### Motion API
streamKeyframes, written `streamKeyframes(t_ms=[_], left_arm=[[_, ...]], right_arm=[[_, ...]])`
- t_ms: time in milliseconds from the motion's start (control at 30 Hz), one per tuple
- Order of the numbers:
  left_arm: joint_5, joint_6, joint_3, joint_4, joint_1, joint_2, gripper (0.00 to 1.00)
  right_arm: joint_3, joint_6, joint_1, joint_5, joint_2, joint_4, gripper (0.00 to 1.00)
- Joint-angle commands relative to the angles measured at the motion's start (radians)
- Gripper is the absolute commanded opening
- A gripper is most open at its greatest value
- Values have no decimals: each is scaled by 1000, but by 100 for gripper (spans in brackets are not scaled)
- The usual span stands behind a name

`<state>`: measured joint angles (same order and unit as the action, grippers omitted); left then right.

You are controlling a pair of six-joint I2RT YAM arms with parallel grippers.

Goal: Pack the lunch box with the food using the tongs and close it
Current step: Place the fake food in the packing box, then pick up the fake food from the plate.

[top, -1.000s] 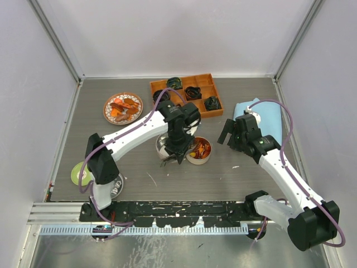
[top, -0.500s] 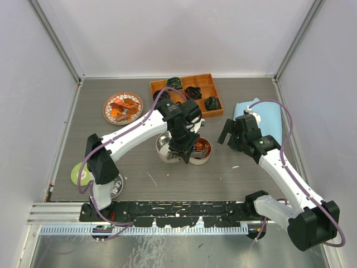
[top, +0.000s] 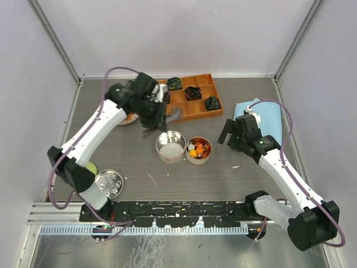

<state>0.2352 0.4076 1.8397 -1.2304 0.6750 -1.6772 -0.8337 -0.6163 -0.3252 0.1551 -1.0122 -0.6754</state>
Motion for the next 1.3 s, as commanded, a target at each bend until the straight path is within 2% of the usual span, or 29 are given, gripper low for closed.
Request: streamKeyframes(t_ms=[0, 67, 200, 433, 800, 933, 1267], left_arm=[[-20, 4, -89, 44, -178, 109, 37], [-18, -10, -120, 38, -276, 119, 37], [-32, -51, -147, 37, -399, 103, 38], [-27, -88, -99, 67, -528, -20, 39], [-81, -145, 133, 68, -563, -263, 40], [-91, -157, 228, 19, -573, -340, 40], [-96, -179, 214, 30, -574, -393, 40]], right_arm=[[-27, -8, 4, 6, 5, 26, 100], [-30, -8, 4, 1, 1, 28, 100], [-36, -9, 4, -5, -4, 30, 100], [-41, -9, 4, -14, -7, 34, 100], [-36, -1, 4, -5, -7, 28, 100], [-39, 3, 4, 0, -5, 21, 100], [-31, 7, 4, 8, 1, 16, 100]])
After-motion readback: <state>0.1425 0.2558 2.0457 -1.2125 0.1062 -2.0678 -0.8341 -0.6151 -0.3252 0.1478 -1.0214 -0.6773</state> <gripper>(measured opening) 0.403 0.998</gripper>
